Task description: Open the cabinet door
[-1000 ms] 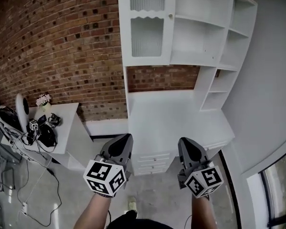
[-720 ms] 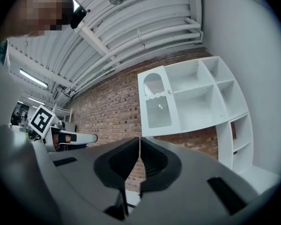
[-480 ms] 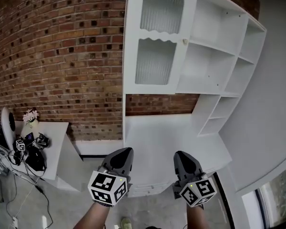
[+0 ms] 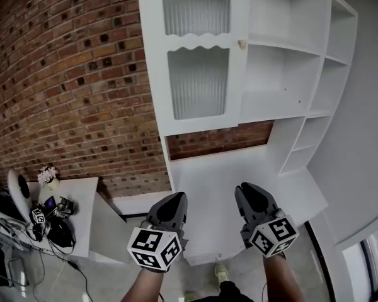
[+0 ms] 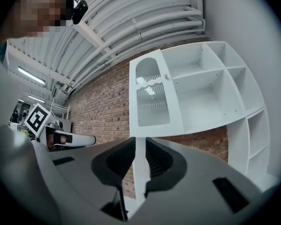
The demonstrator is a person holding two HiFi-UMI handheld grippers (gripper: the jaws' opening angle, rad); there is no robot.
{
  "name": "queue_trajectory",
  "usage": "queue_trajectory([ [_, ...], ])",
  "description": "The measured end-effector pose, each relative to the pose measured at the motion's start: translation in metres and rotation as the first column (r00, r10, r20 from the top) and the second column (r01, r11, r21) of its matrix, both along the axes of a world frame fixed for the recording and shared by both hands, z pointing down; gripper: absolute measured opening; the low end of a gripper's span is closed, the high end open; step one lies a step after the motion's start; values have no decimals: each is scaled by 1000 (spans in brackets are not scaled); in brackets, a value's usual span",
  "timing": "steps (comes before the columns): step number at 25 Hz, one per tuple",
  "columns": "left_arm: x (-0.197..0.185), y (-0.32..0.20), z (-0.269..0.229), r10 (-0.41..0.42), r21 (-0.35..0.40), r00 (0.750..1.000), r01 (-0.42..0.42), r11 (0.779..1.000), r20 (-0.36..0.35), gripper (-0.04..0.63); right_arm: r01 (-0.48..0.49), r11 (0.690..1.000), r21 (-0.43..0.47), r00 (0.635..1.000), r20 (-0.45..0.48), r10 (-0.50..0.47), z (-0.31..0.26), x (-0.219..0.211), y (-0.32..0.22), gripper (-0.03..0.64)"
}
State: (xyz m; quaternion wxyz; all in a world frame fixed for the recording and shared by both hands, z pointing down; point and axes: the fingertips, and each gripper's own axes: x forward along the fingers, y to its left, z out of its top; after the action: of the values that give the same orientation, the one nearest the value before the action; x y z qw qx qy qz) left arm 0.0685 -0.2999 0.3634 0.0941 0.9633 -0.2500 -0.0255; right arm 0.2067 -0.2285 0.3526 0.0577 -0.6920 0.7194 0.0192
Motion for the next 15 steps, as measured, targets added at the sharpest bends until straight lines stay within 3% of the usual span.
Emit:
queue_trajectory([
  [15,110,-60,-13,-182,3,983,182,983,34,3,164,986,35,986,-5,-164,-19,132,-118,142],
])
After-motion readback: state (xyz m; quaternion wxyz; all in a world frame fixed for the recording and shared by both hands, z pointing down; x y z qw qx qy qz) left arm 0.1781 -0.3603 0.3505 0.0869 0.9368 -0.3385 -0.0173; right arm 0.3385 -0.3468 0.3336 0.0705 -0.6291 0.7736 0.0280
